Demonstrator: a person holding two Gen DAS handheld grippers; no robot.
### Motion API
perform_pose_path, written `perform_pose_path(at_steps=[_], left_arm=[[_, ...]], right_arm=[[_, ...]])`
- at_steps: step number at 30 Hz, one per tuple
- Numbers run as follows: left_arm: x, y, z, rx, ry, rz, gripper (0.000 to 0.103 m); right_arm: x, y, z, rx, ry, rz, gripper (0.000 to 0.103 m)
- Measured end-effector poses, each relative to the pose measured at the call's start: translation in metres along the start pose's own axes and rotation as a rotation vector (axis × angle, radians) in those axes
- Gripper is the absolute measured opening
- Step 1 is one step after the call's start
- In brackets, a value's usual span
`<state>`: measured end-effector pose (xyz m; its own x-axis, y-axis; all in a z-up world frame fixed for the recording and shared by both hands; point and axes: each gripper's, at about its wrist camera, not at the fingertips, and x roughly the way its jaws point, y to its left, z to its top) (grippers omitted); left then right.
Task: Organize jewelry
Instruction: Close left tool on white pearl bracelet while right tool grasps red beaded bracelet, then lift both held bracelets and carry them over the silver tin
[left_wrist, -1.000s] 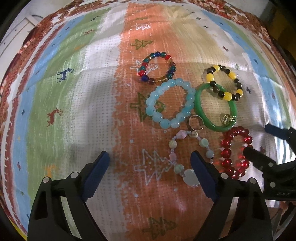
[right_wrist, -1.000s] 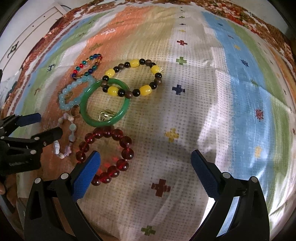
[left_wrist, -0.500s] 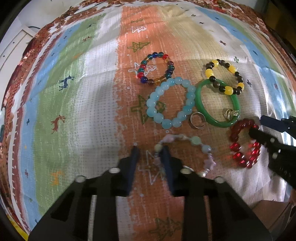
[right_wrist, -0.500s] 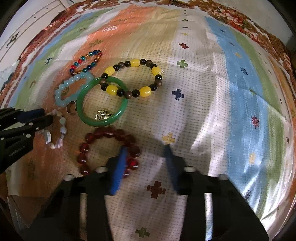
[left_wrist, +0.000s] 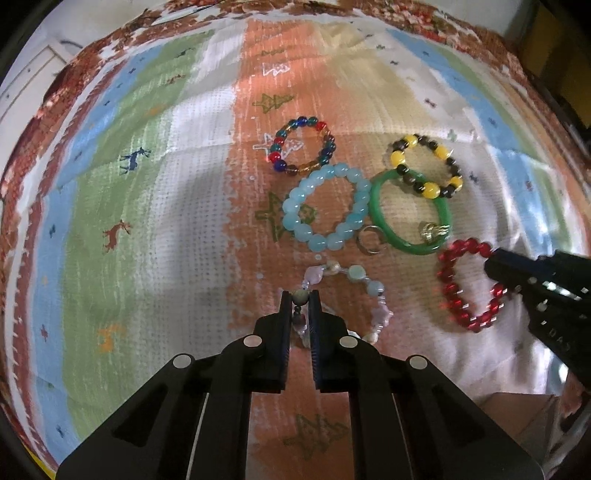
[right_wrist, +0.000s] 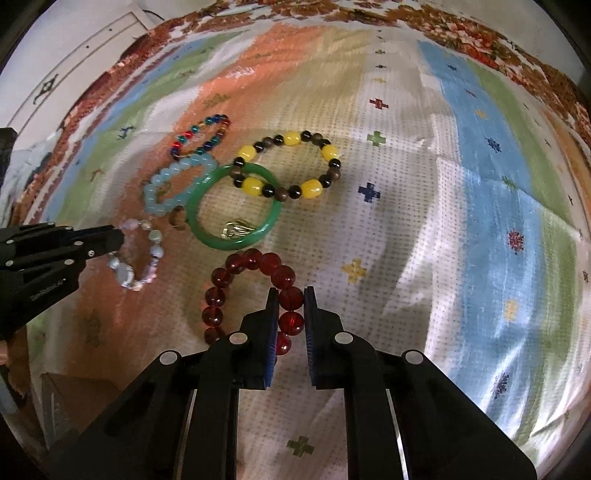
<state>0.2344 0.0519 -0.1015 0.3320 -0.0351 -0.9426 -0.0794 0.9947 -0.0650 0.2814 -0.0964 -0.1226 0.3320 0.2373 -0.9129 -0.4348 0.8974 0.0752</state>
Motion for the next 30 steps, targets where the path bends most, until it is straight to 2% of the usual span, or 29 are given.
perform_pose_path(at_steps=[2, 8, 11, 17, 22, 30], left_arm=[[-0.005, 0.001, -0.002, -0.022, -0.009, -0.034, 0.009], [-0.019, -0.003, -0.008, -0.031, -0.062, -0.018, 0.009], [-0.029, -0.007, -0.009, -0.025, -0.115, -0.002, 0.008], [-0.051, -0.015, -0.008, -0.004, -0.225, 0.022, 0.008], [-0.07, -0.021, -0.013, 0.012, -0.315, 0.036, 0.008], [-0.09, -0.028, -0.022, 0.034, -0.403, 0.031, 0.008]], right_arm=[[-0.007, 0.001, -0.002, -0.004, -0.023, 0.005, 0.014], [-0.026, 0.009, -0.007, -0.032, -0.088, 0.012, 0.014], [-0.03, 0.013, -0.01, -0.045, -0.108, -0.016, 0.014], [-0.04, 0.018, -0.013, -0.052, -0.156, 0.0, 0.014], [-0.057, 0.023, -0.016, -0.057, -0.233, 0.011, 0.014], [-0.08, 0.022, -0.02, -0.049, -0.333, 0.024, 0.014]])
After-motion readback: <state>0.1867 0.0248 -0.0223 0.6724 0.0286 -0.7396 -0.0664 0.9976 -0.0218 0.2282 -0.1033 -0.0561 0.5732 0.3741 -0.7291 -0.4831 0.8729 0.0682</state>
